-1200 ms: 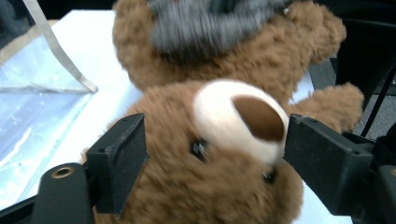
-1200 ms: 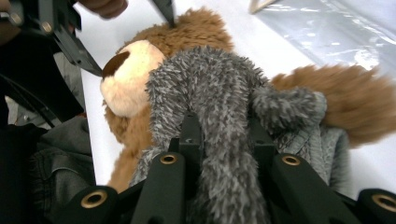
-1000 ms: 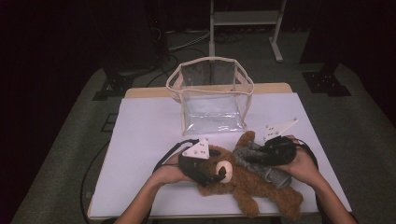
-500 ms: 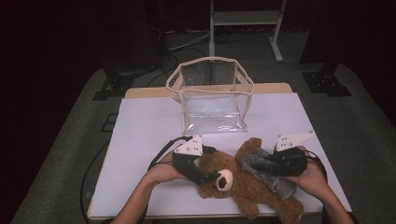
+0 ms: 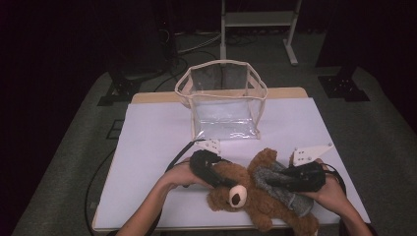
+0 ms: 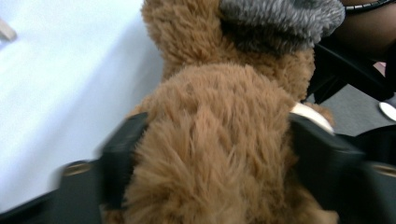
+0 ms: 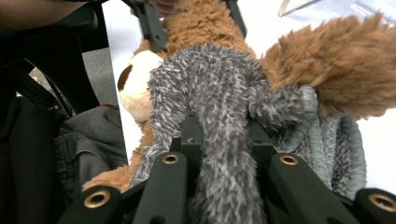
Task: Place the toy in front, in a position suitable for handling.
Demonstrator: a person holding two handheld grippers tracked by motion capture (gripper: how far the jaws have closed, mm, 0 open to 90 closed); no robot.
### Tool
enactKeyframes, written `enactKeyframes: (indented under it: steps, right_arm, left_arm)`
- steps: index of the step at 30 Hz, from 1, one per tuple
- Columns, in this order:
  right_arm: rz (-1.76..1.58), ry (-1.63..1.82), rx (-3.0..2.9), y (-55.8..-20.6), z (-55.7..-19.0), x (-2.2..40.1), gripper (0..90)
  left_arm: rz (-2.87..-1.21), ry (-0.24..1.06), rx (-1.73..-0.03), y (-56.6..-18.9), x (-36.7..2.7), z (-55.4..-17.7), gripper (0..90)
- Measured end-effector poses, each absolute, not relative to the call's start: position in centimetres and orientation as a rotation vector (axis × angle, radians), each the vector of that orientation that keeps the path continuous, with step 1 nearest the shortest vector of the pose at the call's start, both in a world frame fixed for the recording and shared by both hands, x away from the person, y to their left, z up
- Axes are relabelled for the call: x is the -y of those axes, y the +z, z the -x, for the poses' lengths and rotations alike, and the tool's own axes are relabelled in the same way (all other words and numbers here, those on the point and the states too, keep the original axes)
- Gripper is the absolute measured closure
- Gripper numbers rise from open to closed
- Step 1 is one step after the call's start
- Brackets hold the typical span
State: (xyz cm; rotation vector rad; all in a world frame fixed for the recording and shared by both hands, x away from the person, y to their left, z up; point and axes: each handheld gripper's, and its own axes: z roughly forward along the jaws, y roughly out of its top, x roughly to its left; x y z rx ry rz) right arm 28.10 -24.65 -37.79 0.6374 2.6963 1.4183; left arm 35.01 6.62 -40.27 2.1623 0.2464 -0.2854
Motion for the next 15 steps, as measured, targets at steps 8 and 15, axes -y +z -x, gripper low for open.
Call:
enactKeyframes:
  steps: [8, 15]
  right_arm:
    - [-0.692, 1.472, -2.673, -37.2, -30.3, 24.6, 73.5]
    - [-0.659, 1.431, -2.671, -36.1, -33.6, 22.2, 73.5]
  left_arm:
    - [-2.176, -0.067, -0.239, -38.9, -7.1, -34.8, 54.8]
    - [-2.203, 0.072, -0.233, -36.1, -8.3, -36.5, 54.8]
